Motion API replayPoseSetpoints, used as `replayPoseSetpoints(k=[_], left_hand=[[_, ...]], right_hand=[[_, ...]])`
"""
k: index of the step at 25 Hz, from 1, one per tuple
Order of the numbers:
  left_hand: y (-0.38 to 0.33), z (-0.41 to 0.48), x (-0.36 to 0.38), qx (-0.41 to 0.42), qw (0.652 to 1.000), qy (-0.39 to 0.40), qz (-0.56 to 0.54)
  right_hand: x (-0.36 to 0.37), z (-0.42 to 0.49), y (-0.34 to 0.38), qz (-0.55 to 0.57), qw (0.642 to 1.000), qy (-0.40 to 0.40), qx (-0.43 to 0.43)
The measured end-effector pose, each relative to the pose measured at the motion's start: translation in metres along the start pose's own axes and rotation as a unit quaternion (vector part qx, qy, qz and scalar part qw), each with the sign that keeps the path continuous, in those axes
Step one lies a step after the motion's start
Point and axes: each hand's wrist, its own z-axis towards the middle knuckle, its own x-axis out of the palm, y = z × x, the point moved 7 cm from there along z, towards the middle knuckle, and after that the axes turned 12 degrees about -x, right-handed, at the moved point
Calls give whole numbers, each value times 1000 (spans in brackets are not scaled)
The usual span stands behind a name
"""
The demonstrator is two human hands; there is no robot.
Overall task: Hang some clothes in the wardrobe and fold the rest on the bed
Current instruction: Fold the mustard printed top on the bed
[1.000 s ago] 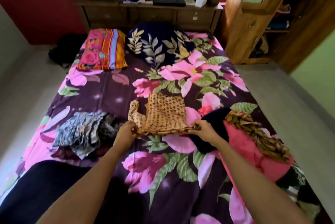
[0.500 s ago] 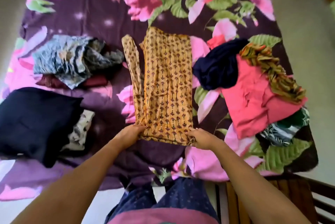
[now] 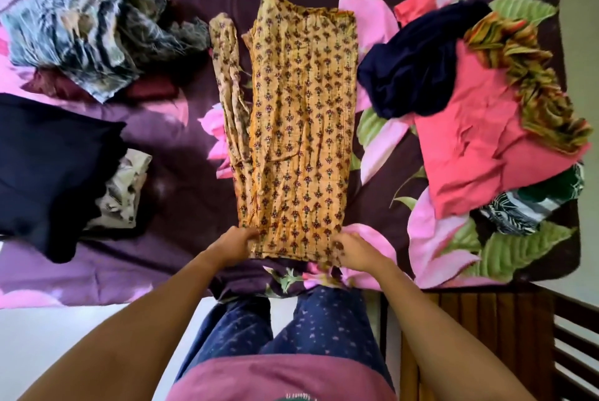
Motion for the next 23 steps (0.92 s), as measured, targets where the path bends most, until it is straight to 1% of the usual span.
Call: replayPoseSetpoints(k=[2,5,6,9,13,16,20,21,23], left_hand=[[1,7,-21,-39,995,-47,-75],[4,23,-61,-105,971,-113,-184],[7,31,-74,-121,962,-123,-211],[11,59,-112,-146,936,-151,-283],[27,94,-158,-203,879,-198,-384],[43,121,-182,-263,846,-207,-415],[40,150,-195,-269,831,-181,-451],[39,159,-194,-264,818,-173,-481],[37,173,-189,-253,772,-133,-568]], right_hand=[[-20,12,7,39,998,-50,22],[-64,40,37,87,987,-131,26],[-78,52,49,93,985,-144,24],[-118,97,82,80,986,-148,19],[-159,158,106,98,977,-189,3],[-178,193,112,96,973,-209,4],[-180,216,102,88,973,-212,19],[-178,219,99,81,974,-210,20],[-177,222,97,60,975,-213,20]])
